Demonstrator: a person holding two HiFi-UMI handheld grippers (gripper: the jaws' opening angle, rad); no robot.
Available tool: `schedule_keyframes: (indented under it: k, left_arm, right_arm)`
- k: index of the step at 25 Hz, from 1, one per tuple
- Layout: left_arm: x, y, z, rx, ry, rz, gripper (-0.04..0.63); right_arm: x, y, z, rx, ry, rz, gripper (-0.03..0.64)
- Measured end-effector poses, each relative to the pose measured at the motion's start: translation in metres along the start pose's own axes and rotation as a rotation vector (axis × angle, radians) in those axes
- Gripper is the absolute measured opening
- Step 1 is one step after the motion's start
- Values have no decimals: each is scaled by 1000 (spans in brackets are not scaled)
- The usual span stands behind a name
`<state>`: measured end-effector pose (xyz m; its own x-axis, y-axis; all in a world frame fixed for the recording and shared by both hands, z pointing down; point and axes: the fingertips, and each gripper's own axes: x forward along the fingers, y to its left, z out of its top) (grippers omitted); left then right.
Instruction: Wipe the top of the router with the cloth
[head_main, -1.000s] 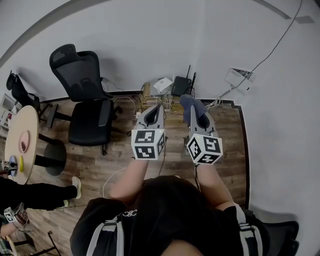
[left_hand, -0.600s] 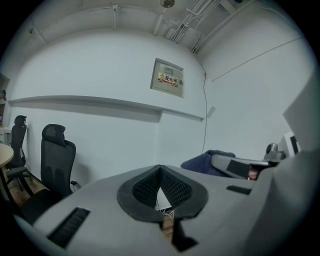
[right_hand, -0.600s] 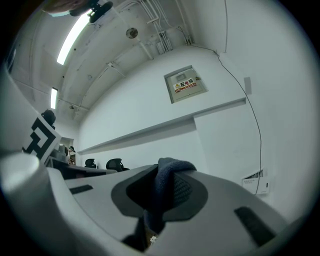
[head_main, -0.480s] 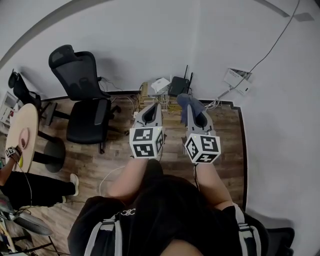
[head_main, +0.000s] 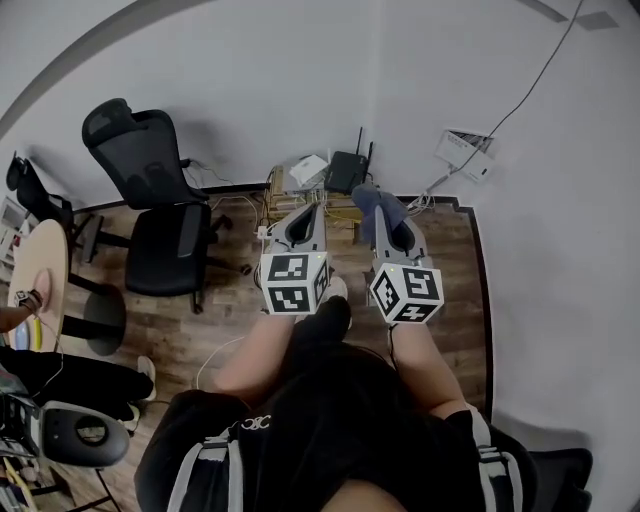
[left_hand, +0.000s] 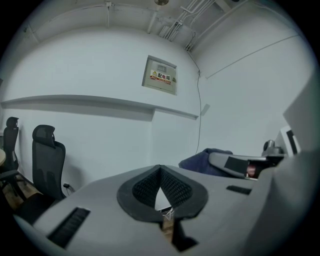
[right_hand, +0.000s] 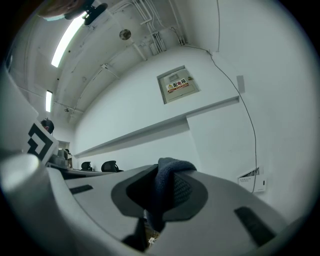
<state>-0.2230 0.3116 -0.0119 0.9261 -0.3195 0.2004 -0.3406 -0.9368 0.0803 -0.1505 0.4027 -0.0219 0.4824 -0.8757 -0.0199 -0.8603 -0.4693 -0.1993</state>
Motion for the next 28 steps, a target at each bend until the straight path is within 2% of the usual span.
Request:
schedule_keyframes:
  k: [3, 9, 16, 23, 28]
  left_arm:
    - [11, 2, -1, -9, -9, -7, -6]
    - [37, 13, -1, -31, -33, -13, -6]
    - [85, 36, -8, -68, -29, -4, -6]
    - [163, 69, -10, -104, -8, 7, -6]
    - [226, 84, 7, -84, 21, 5, -6]
  right_arm:
    - [5, -3, 2, 13, -9, 14, 23]
    - [33, -13, 1, -25, -8, 22, 23]
    - [83, -28, -15, -62, 35, 53, 23]
    - [159, -56, -30, -81, 79, 75, 23]
    - [224, -88, -28, -60, 110, 79, 23]
